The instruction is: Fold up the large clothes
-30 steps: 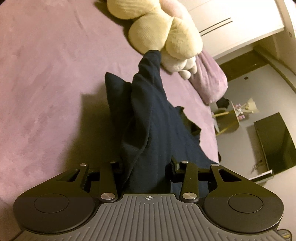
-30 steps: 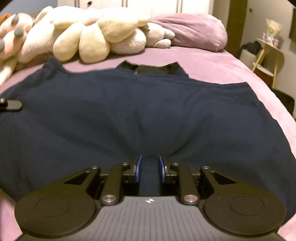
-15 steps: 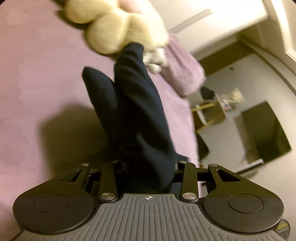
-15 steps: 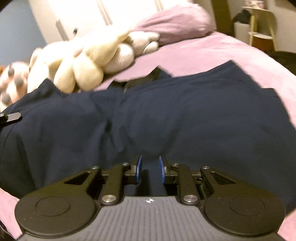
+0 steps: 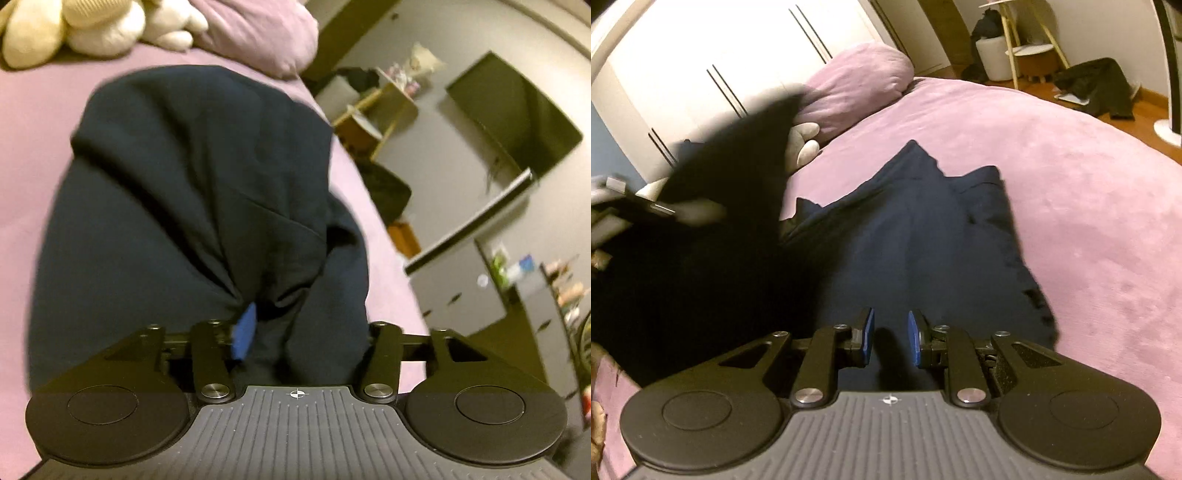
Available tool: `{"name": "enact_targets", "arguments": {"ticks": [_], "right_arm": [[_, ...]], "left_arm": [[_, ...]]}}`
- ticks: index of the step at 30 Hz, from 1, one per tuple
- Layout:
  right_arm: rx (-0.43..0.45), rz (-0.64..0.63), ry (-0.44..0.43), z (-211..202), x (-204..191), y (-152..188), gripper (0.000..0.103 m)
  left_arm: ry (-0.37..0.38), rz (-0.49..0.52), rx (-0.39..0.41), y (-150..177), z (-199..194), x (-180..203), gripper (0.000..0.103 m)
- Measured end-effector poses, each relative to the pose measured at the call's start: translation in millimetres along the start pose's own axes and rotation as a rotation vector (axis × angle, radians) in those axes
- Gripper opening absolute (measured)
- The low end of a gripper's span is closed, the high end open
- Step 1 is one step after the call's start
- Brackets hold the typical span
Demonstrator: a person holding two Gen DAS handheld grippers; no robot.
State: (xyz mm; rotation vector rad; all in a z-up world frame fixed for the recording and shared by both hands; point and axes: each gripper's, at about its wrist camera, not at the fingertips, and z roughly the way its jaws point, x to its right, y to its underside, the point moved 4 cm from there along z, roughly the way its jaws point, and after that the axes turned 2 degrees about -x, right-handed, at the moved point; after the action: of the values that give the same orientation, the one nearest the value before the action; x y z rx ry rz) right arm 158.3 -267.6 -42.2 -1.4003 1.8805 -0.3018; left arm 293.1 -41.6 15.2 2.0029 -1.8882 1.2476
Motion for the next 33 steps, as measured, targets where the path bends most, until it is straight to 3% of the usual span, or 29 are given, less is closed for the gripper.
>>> {"name": "enact_targets", "arguments": {"ticks": [4,7,12,14,16,18,20,21,24,27,29,31,33], "right_arm": [[0.017,0.033,-0.018,-8.0,14.8,-8.4,0.020],[0.061,0.064,-0.046,-16.9,18.0,-24.0,0.026],[0.115,0.058,-0.196,-20.4,-3.2,-66.2,0.027],[0.103,0.033,-0.262,-14.2,-18.1,-77.5,0.027],[0.065,-0.009,-0.255,3.8,-25.9,-80.1,0.027],[-0.003,-0.049,-0.186,24.6,-25.7,-70.2,0.027],[-0.067,-0.090,-0.053,47.1,-14.3,-50.7,0.026],[-0.066,-0.108,-0.027,52.6,-8.0,-43.0,0.022],[0.033,-0.197,-0.035,52.3,3.4,-22.3,0.022],[0.027,-0.187,-0.010,48.0,-2.2,-24.5,0.022],[0.009,-0.150,-0.005,38.8,-9.2,-36.6,0.027],[0.028,-0.098,-0.037,26.2,-20.0,-51.9,0.048],[0.048,-0.073,-0.074,14.8,-27.3,-68.7,0.060]], "left_arm": [[0.080,0.052,0.086,15.0,-10.6,1.9,0.082],[0.117,0.047,0.097,19.1,-22.6,-0.6,0.084],[0.153,0.023,0.106,23.7,-43.1,3.7,0.085],[0.166,0.013,0.090,28.5,-56.3,5.9,0.086],[0.184,0.006,0.095,30.5,-72.6,1.3,0.088],[0.145,-0.002,0.135,27.0,-91.9,-9.9,0.092],[0.058,-0.016,0.201,21.6,-104.4,-25.5,0.095],[-0.005,-0.037,0.227,17.2,-107.6,-37.2,0.095],[-0.129,-0.143,0.272,8.3,-104.7,-71.2,0.094],[-0.148,-0.208,0.256,1.7,-90.4,-93.1,0.094],[-0.164,-0.232,0.240,-1.2,-81.5,-102.6,0.094],[-0.169,-0.244,0.221,-2.1,-73.9,-107.3,0.094],[-0.168,-0.255,0.203,-1.4,-69.1,-110.8,0.094]]}}
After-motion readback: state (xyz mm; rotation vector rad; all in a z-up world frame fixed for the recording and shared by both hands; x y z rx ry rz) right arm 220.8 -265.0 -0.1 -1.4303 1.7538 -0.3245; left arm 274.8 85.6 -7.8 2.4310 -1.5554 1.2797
